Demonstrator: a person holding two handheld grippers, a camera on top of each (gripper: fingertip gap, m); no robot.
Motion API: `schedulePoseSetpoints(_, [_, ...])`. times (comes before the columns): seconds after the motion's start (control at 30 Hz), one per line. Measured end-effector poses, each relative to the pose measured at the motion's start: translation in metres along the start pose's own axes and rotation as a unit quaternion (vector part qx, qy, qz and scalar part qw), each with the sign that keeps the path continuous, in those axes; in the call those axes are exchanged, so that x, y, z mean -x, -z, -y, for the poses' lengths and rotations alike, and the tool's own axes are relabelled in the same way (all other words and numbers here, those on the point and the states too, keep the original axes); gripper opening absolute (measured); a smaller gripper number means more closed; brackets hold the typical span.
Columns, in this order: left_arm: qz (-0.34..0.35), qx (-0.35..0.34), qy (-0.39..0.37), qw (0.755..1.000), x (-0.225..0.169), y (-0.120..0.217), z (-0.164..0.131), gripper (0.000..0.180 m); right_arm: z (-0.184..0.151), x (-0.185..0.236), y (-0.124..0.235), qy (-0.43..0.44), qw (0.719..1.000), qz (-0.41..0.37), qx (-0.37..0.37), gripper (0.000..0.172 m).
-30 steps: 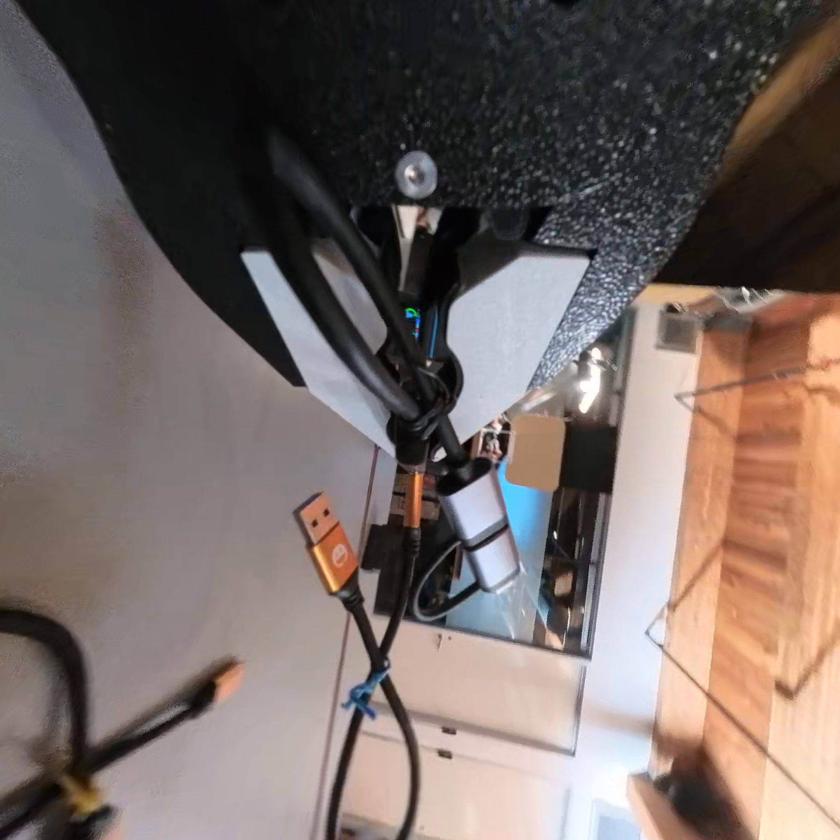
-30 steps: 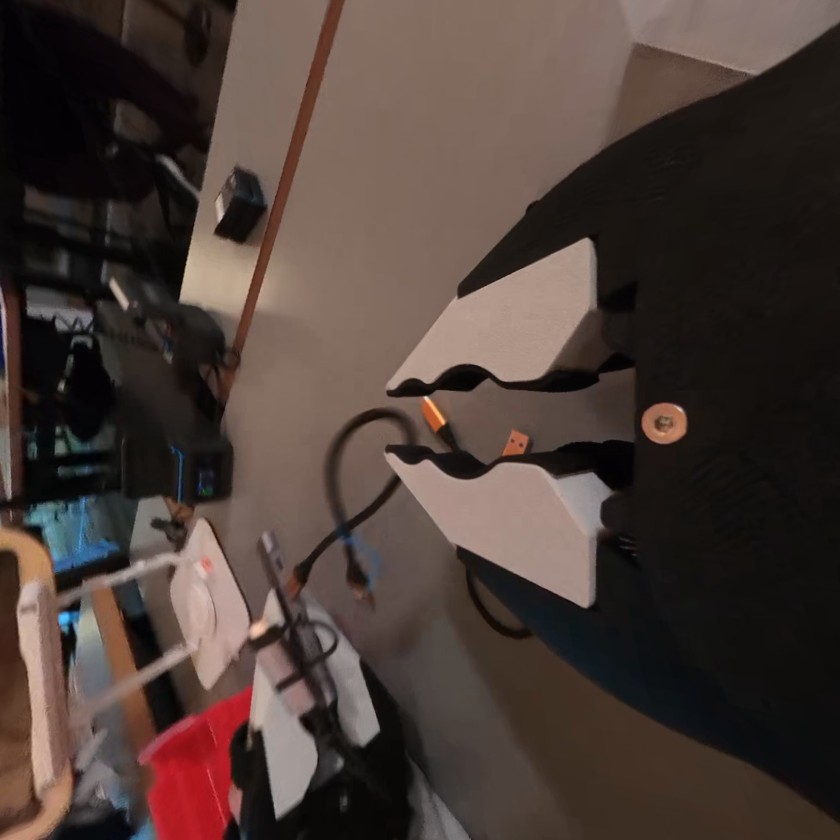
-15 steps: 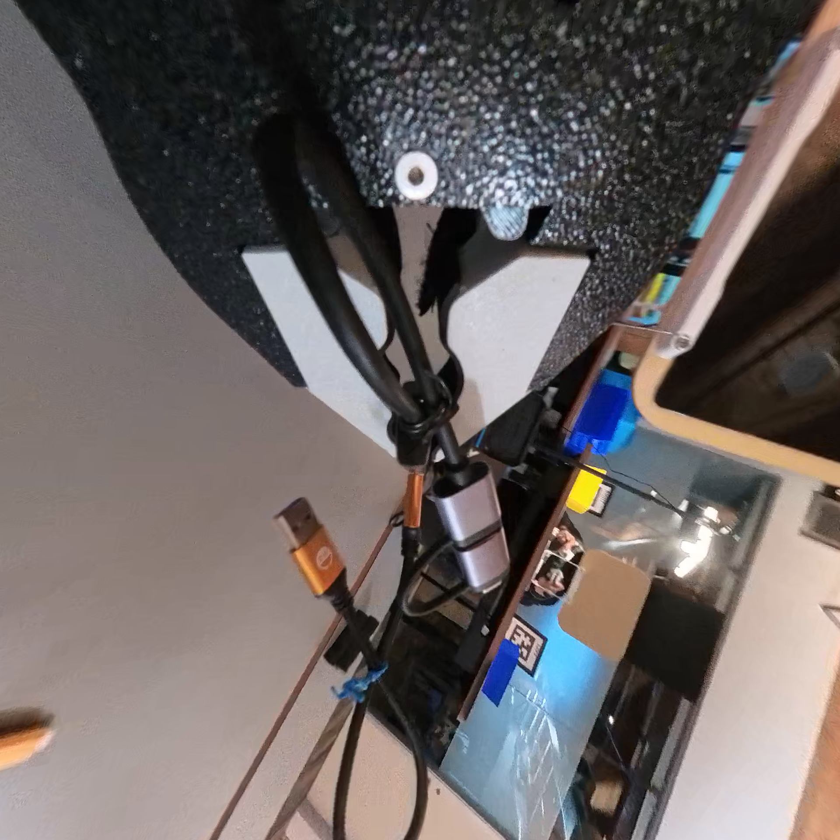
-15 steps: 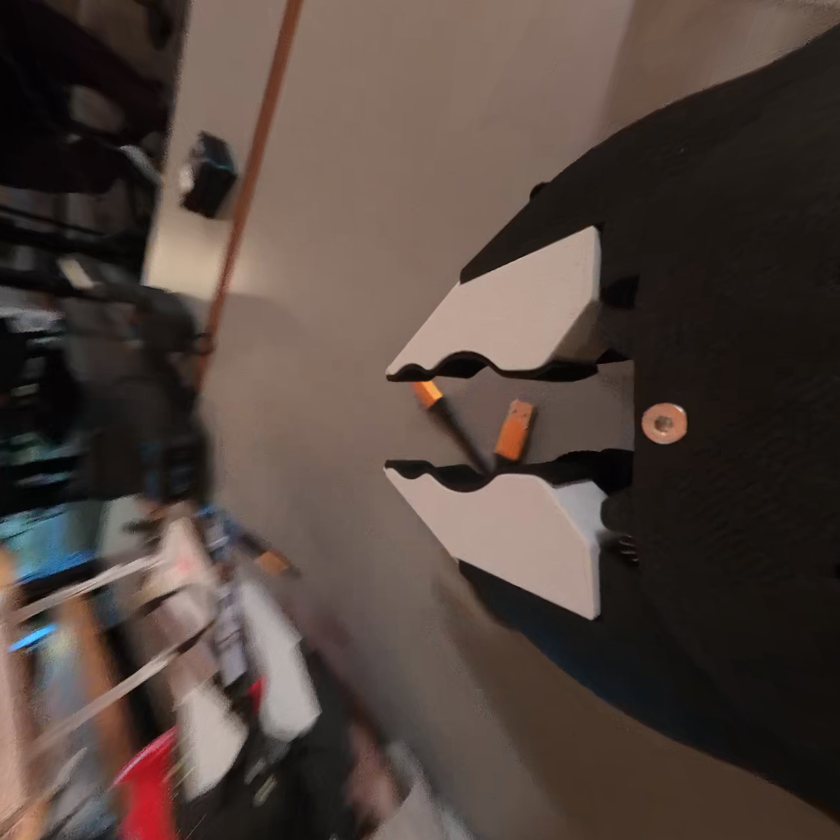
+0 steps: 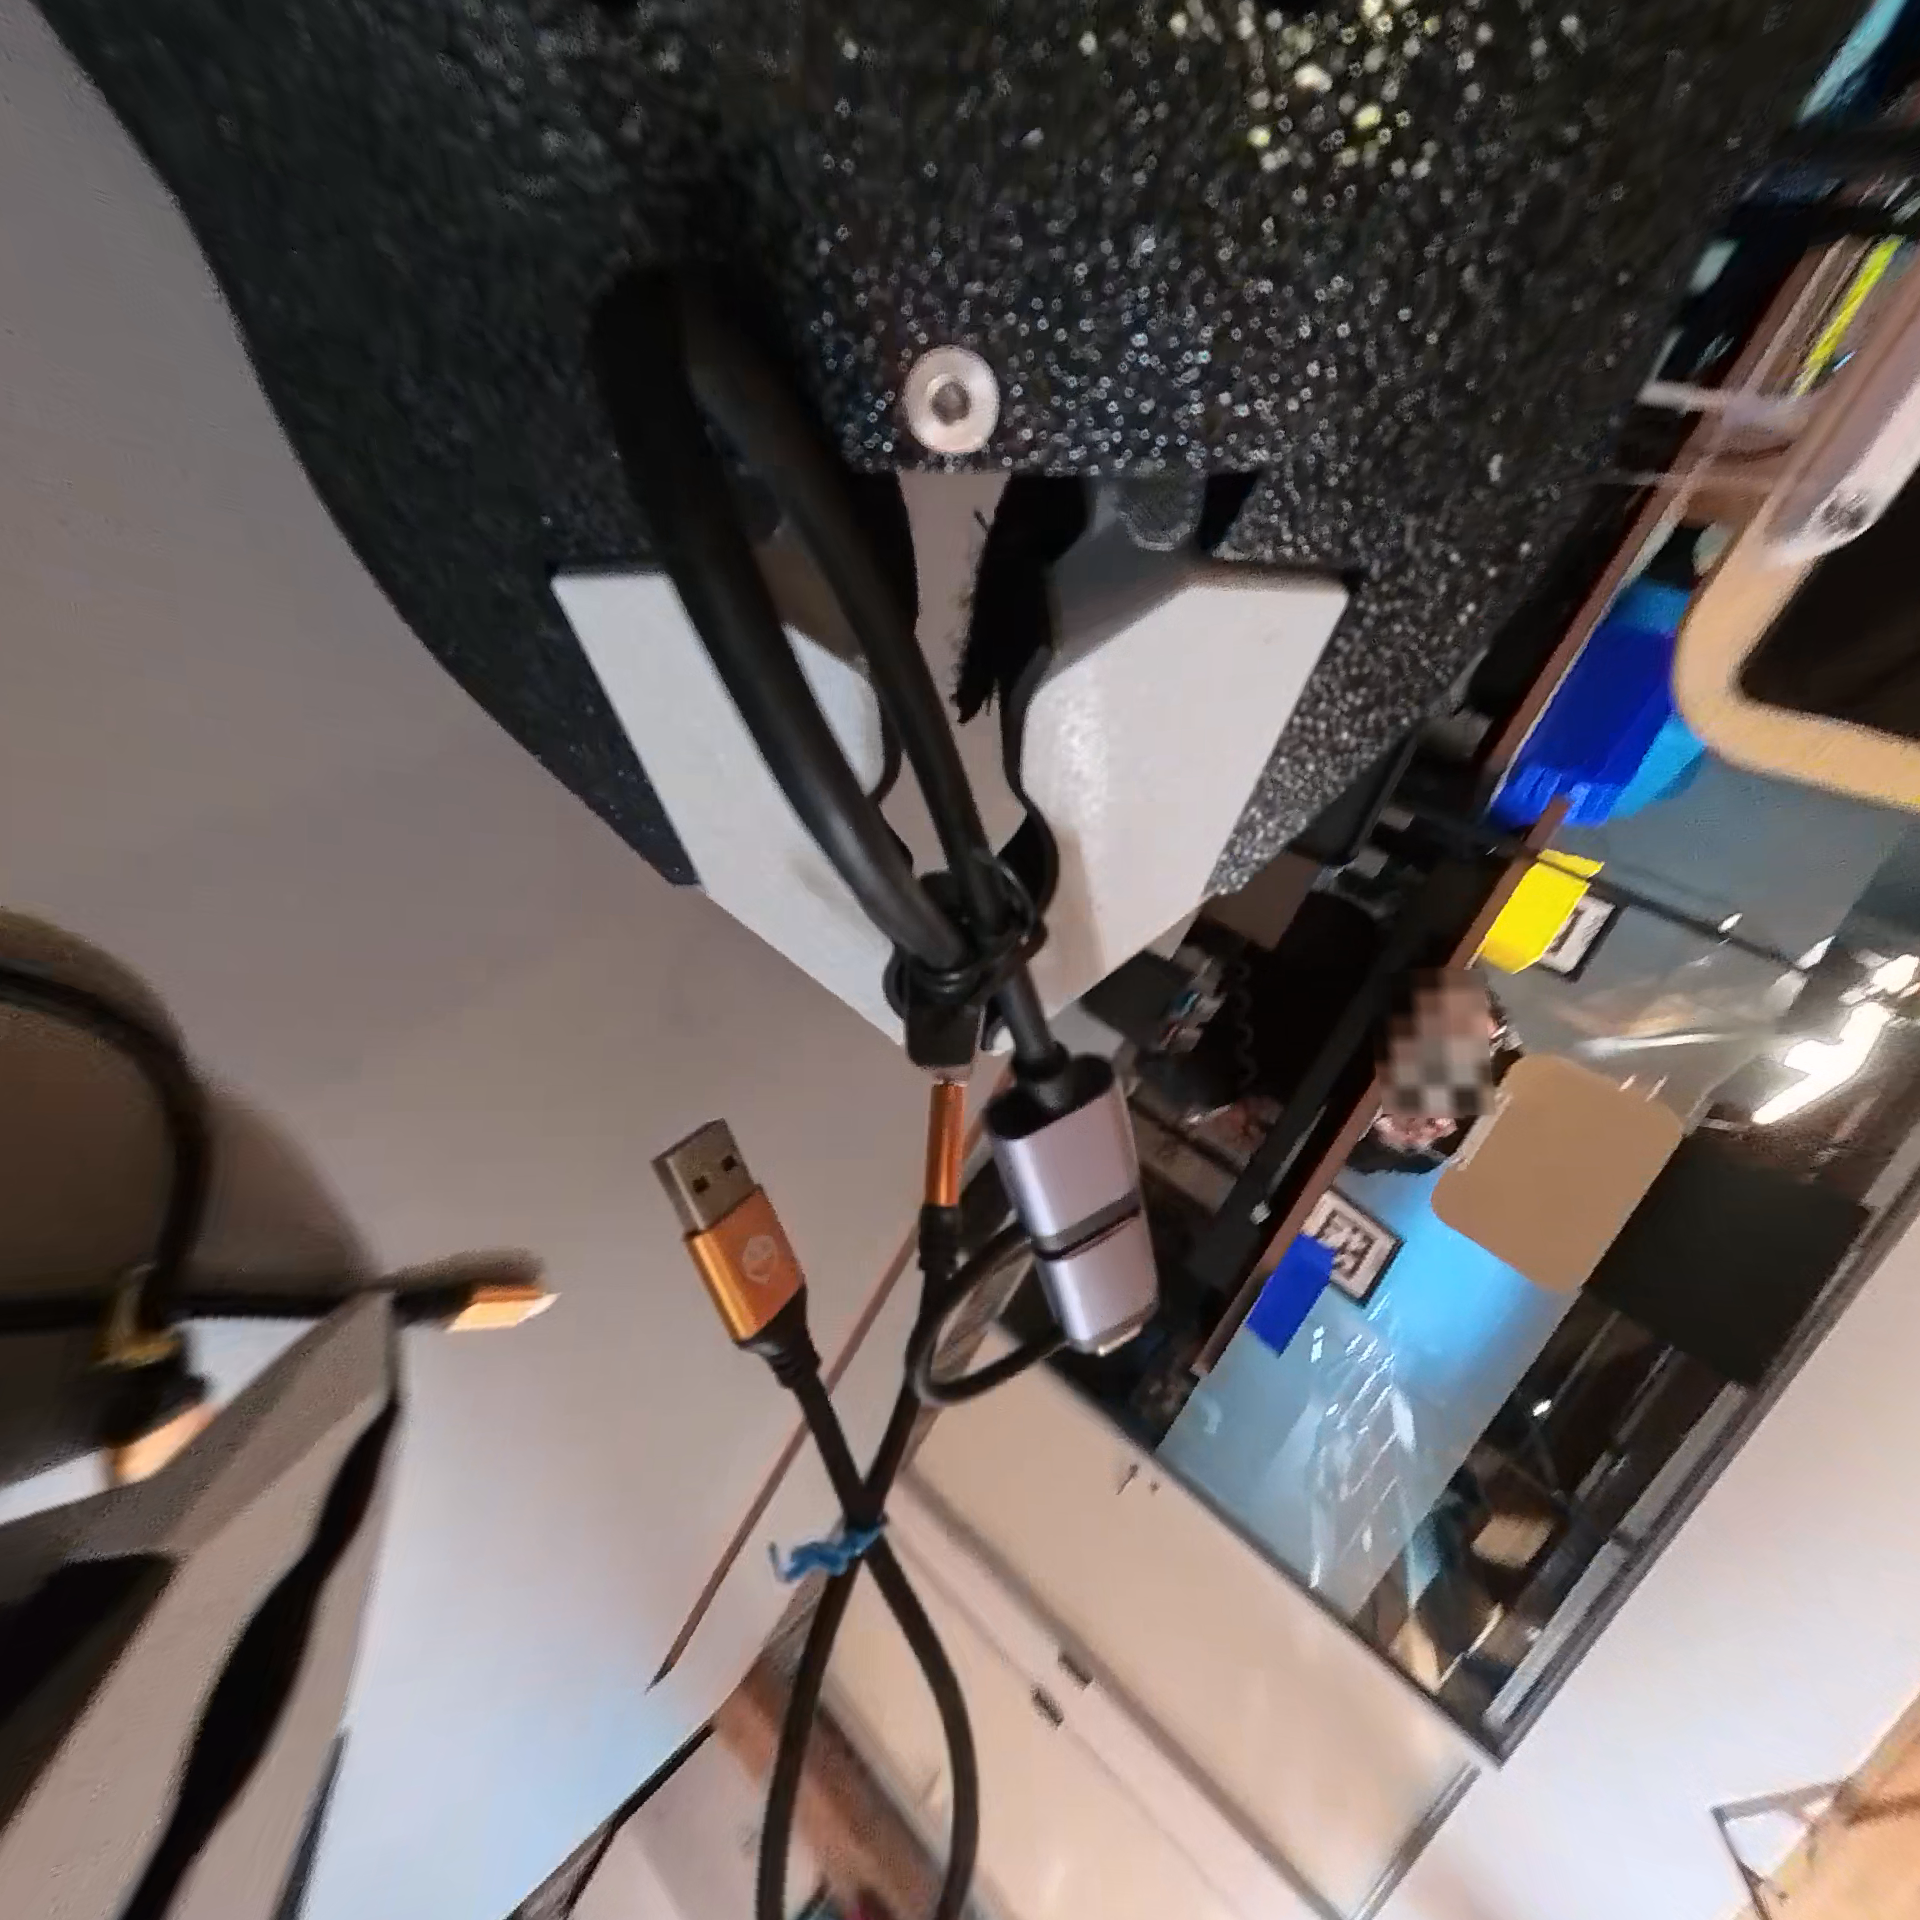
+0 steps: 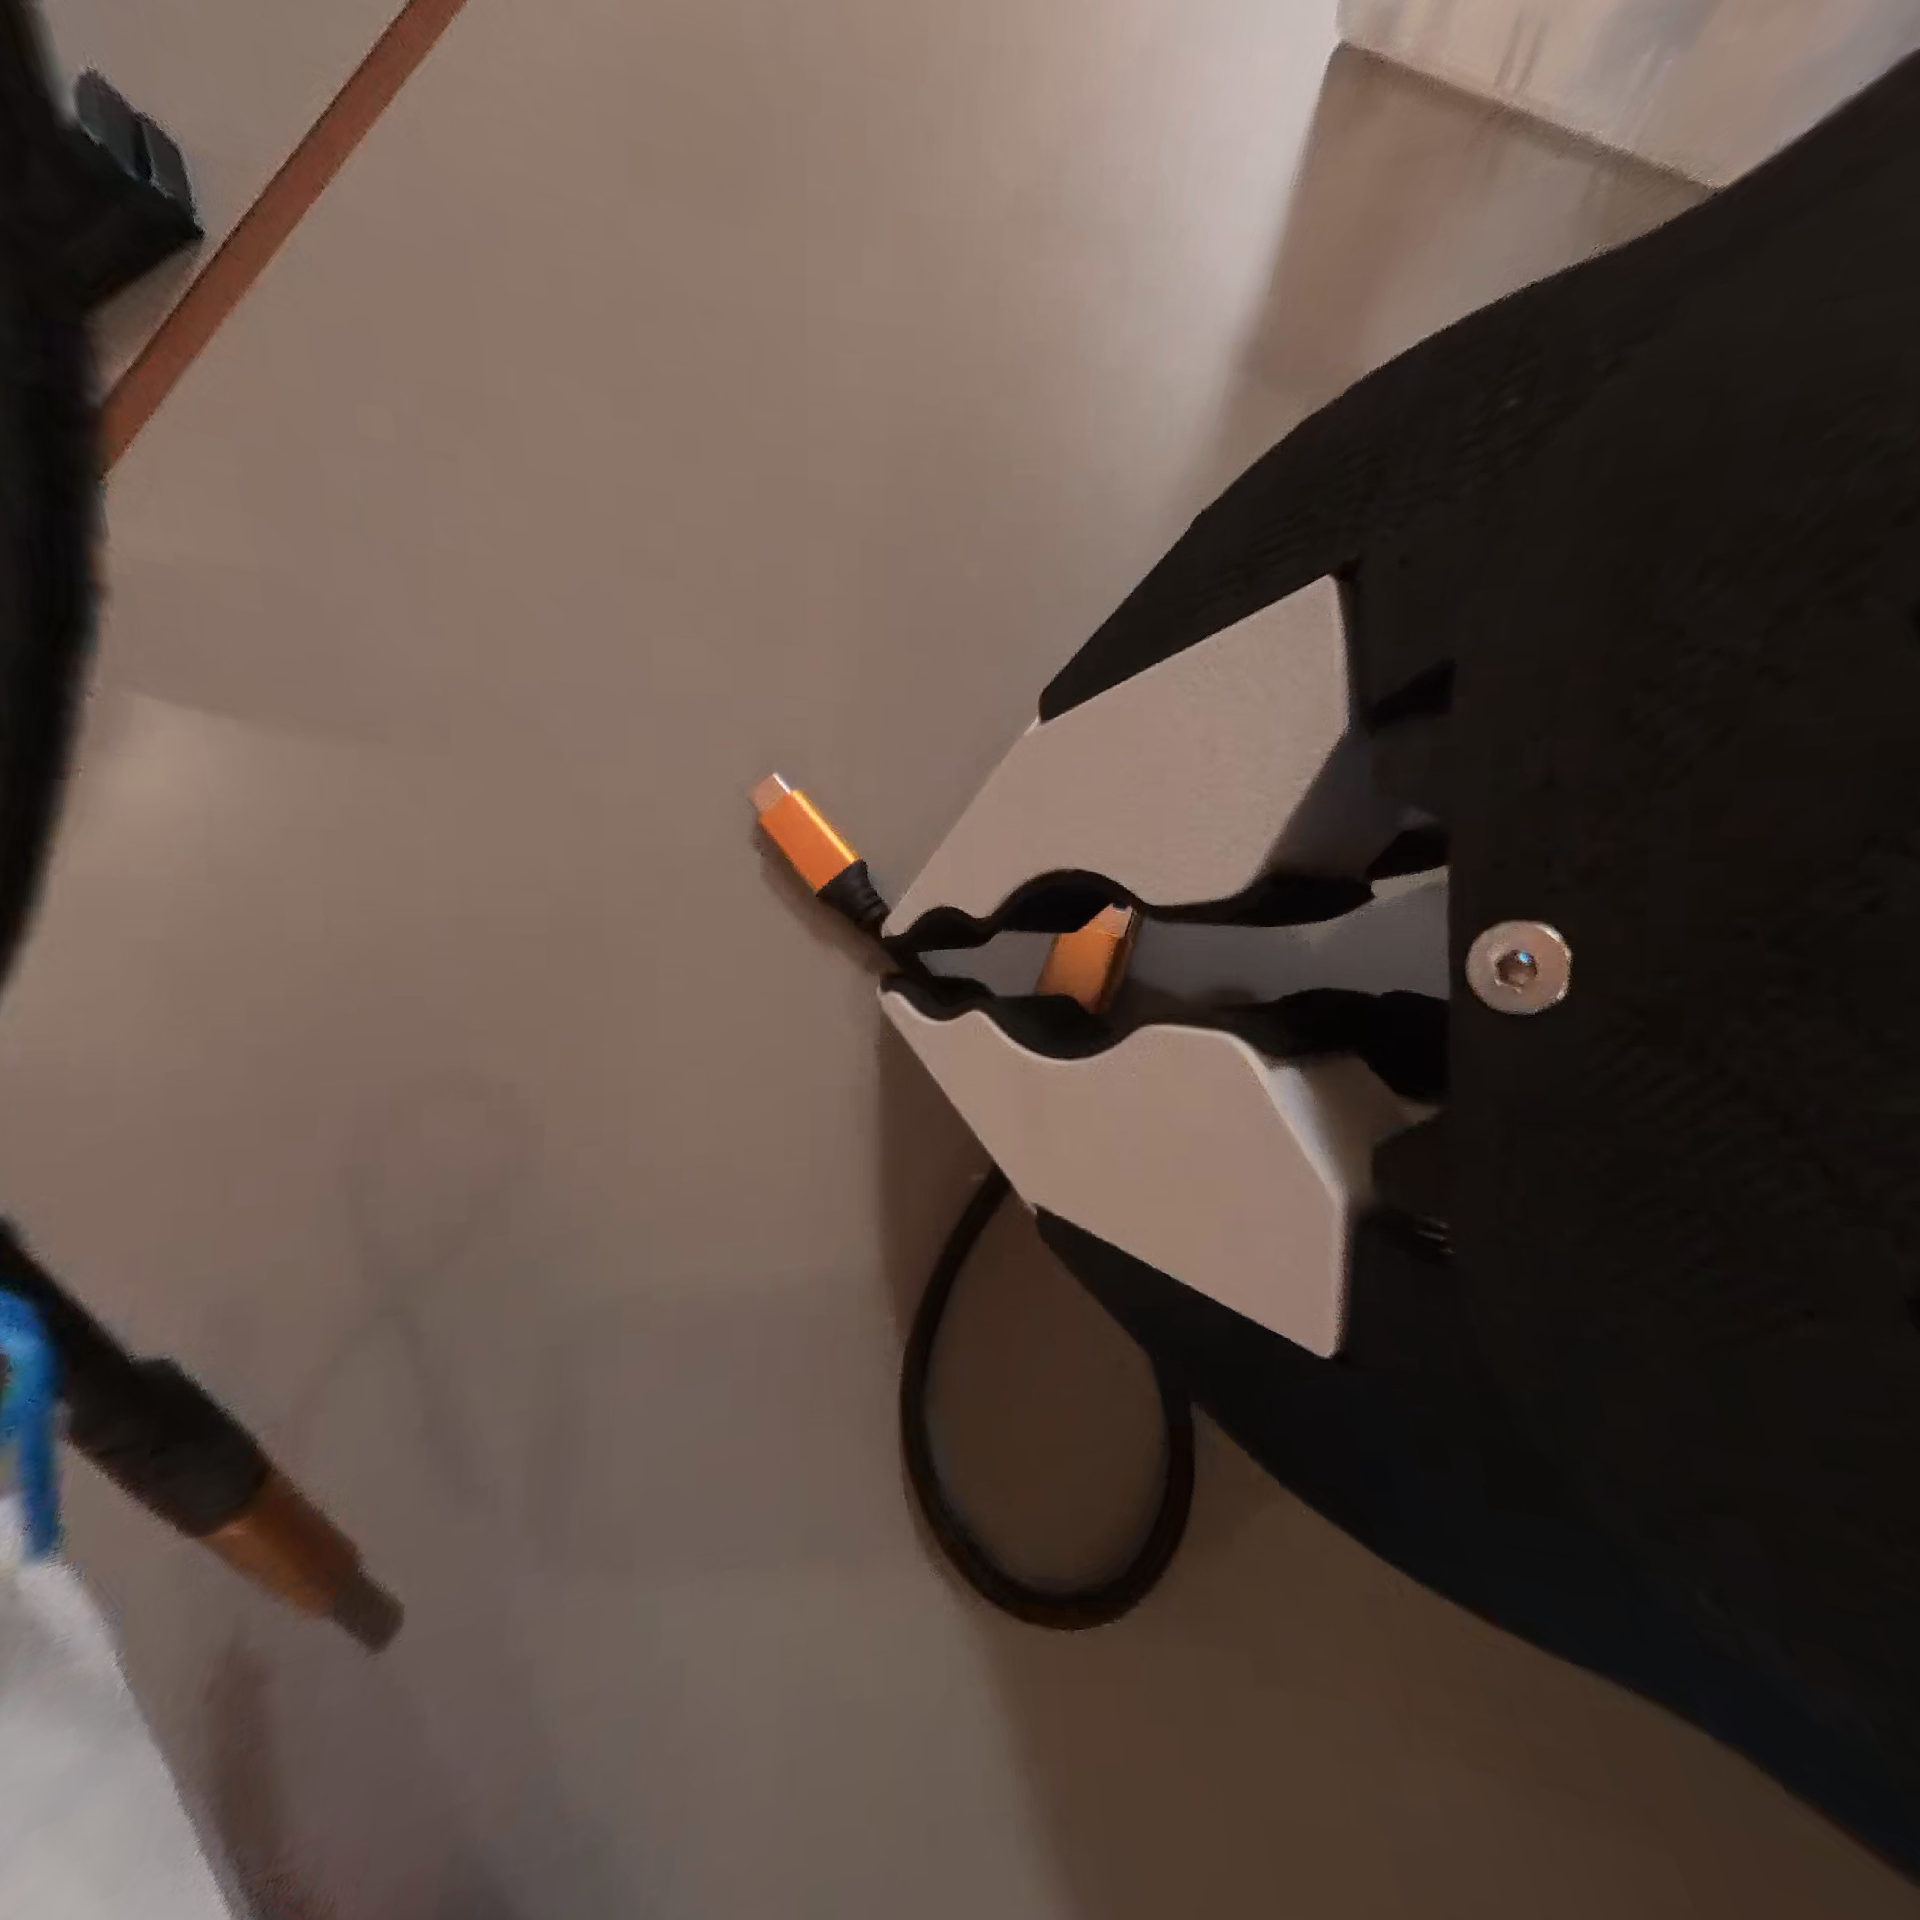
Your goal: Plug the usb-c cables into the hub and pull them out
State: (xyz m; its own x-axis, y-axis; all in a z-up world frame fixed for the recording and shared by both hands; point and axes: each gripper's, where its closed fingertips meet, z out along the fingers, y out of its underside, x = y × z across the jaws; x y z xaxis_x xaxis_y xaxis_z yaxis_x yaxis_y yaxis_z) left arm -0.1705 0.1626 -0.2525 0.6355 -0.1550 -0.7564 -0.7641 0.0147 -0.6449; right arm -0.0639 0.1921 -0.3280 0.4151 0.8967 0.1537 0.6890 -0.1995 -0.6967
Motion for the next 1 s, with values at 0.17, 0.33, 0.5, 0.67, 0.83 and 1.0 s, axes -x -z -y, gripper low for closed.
schedulePoseSetpoints(0.17, [-0.060, -0.021, 0.068, 0.996, -0.011, 0.000, 0.005, 0.008, -0.003, 0.005, 0.008, -0.004, 0.998, 0.068, -0.012, 0.000])
schedulePoseSetpoints(0.33, [-0.055, -0.011, 0.126, 0.990, -0.003, -0.001, -0.003, 0.008, 0.003, -0.002, 0.012, -0.044, 0.997, 0.058, -0.031, 0.022])
schedulePoseSetpoints(0.5, [-0.050, -0.001, 0.116, 0.992, -0.005, -0.003, -0.004, 0.008, -0.007, 0.003, 0.003, -0.076, 0.996, 0.028, 0.031, 0.041])
schedulePoseSetpoints(0.67, [-0.069, -0.006, 0.092, 0.993, -0.015, -0.003, 0.002, 0.008, -0.003, 0.011, 0.001, -0.023, 0.999, 0.028, 0.024, 0.005])
schedulePoseSetpoints(0.83, [-0.125, -0.014, 0.078, 0.989, -0.032, -0.002, 0.005, 0.009, 0.002, 0.037, 0.019, 0.009, 0.989, 0.148, -0.011, 0.001])
schedulePoseSetpoints(1.0, [-0.171, -0.013, 0.026, 0.985, -0.051, 0.000, 0.006, 0.009, 0.022, 0.063, 0.073, -0.010, 0.946, 0.311, -0.090, 0.000])
